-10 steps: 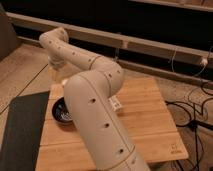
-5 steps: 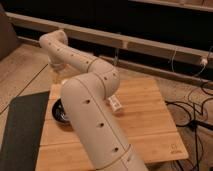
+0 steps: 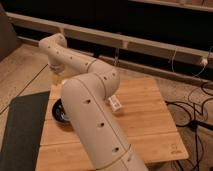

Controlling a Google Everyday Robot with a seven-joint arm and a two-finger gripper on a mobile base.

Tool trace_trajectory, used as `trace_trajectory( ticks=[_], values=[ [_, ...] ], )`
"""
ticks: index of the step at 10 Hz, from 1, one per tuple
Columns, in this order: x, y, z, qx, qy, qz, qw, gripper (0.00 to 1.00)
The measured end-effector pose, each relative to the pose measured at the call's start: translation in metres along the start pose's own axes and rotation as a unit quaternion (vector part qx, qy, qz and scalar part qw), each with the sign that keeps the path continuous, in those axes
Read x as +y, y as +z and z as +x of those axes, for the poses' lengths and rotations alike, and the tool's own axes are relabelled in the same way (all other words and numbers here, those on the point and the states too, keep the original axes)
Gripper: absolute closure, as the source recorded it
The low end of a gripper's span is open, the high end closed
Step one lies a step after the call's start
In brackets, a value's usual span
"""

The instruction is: Place the ceramic cup over the eraser

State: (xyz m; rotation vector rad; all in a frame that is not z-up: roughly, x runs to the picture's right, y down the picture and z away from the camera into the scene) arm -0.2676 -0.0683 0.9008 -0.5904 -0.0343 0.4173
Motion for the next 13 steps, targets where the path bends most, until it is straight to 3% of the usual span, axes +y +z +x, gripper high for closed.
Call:
trace_trajectory(
  ticks=[3, 6, 11, 13],
  values=[
    [-0.006, 0.001, 0.012, -0.002, -0.006, 0.007, 1.0000, 0.35],
    [0.001, 0.017, 0.015, -0.009, -0.013, -0.003, 0.9999, 0.35],
    [-0.005, 0.024, 0.023, 0.002, -0.034, 0.002, 0.9994, 0.35],
    [-0.003, 0.031, 0.022, 0.001, -0.041, -0.005, 0.9991, 0.35]
  ],
)
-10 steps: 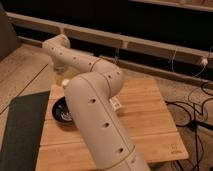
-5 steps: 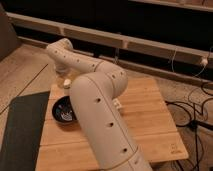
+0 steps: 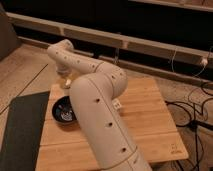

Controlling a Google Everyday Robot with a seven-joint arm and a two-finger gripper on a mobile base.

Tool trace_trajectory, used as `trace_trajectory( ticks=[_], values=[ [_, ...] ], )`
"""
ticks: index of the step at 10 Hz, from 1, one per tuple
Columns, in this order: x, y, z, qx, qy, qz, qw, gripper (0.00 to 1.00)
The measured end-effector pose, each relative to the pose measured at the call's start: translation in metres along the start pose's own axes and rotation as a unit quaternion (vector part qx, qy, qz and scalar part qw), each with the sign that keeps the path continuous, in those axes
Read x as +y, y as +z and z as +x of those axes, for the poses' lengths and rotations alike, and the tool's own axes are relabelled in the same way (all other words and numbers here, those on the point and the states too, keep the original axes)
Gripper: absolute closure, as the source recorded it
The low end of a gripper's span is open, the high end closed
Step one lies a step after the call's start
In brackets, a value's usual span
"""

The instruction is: Place the ceramic cup over the eraser

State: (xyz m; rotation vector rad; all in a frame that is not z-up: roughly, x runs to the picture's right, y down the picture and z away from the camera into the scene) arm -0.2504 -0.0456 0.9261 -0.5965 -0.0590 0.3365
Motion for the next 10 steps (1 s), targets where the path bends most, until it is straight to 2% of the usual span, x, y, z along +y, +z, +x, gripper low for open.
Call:
trace_trajectory(
  ticks=[5, 6, 8, 10],
  values=[
    [0.005, 0.033, 0.004, -0.003, -0.014, -0.037, 0.9992, 0.35],
    [0.006, 0.039, 0.004, -0.003, -0.015, -0.044, 0.9989, 0.40],
    [0.007, 0.047, 0.004, 0.000, -0.021, -0.051, 0.9985, 0.59],
    [0.004, 0.048, 0.003, 0.005, -0.028, -0.049, 0.9984, 0.77]
  ],
)
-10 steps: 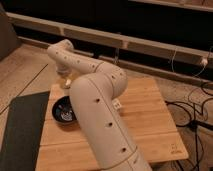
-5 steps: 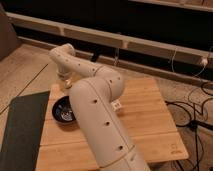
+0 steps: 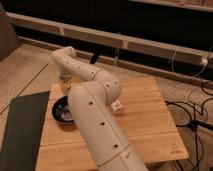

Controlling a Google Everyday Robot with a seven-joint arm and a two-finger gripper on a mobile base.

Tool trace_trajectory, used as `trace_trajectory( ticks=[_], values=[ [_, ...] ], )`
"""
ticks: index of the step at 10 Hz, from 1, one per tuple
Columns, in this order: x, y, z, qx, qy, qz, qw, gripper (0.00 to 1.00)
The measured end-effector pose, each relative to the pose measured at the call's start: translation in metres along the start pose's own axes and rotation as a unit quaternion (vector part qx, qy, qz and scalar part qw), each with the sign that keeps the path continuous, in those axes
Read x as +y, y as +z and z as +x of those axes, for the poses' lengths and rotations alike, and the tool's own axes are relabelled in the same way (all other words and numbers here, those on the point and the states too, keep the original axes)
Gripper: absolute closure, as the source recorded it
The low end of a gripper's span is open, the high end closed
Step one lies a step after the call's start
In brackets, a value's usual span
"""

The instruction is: Place the ceramic cup over the eraser

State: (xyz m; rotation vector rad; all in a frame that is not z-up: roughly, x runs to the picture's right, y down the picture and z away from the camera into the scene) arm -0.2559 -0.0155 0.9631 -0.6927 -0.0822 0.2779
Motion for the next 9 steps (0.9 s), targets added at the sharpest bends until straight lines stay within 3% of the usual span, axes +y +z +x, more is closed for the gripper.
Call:
trace_trajectory(
  ticks=[1, 3, 5, 9],
  values=[
    [-0.003, -0.003, -0.002, 0.007, -0.002, 0.007, 0.9999, 0.91],
    [-0.011, -0.017, 0.001, 0.023, 0.006, 0.021, 0.9995, 1.00],
    [-0.019, -0.036, -0.002, 0.030, 0.026, 0.035, 0.9986, 1.00],
    [-0.031, -0.098, -0.016, 0.020, 0.067, 0.067, 0.9953, 1.00]
  ],
)
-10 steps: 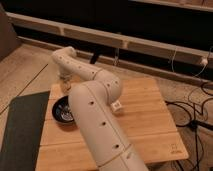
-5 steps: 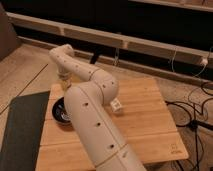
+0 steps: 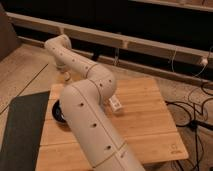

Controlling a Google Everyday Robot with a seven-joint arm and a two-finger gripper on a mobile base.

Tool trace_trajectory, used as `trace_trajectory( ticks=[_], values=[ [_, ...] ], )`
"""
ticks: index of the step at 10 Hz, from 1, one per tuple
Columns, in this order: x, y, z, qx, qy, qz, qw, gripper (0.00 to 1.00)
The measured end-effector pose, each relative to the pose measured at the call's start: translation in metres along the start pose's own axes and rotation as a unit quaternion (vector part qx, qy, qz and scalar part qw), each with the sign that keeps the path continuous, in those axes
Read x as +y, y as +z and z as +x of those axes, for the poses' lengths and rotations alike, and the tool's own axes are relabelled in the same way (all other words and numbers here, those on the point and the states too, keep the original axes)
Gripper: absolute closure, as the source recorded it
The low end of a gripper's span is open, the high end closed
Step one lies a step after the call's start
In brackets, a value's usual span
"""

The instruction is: Place the ceramic cup over the eraser

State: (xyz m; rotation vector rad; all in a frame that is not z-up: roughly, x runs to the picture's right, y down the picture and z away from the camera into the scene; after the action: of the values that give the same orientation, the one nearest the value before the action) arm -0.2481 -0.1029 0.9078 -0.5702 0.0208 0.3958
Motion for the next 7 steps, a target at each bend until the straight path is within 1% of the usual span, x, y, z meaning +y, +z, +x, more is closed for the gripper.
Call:
trace_trajectory(
  ticks=[2, 3, 4, 7],
  values=[
    [-0.009, -0.033, 0.006, -0.001, 0.032, 0.010, 0.9994, 1.00],
    [-0.013, -0.044, 0.012, -0.001, 0.046, 0.012, 0.9989, 1.00],
    [-0.015, -0.046, 0.015, 0.000, 0.051, 0.013, 0.9986, 1.00],
    [-0.012, -0.046, 0.012, -0.001, 0.049, 0.011, 0.9987, 1.00]
  ],
)
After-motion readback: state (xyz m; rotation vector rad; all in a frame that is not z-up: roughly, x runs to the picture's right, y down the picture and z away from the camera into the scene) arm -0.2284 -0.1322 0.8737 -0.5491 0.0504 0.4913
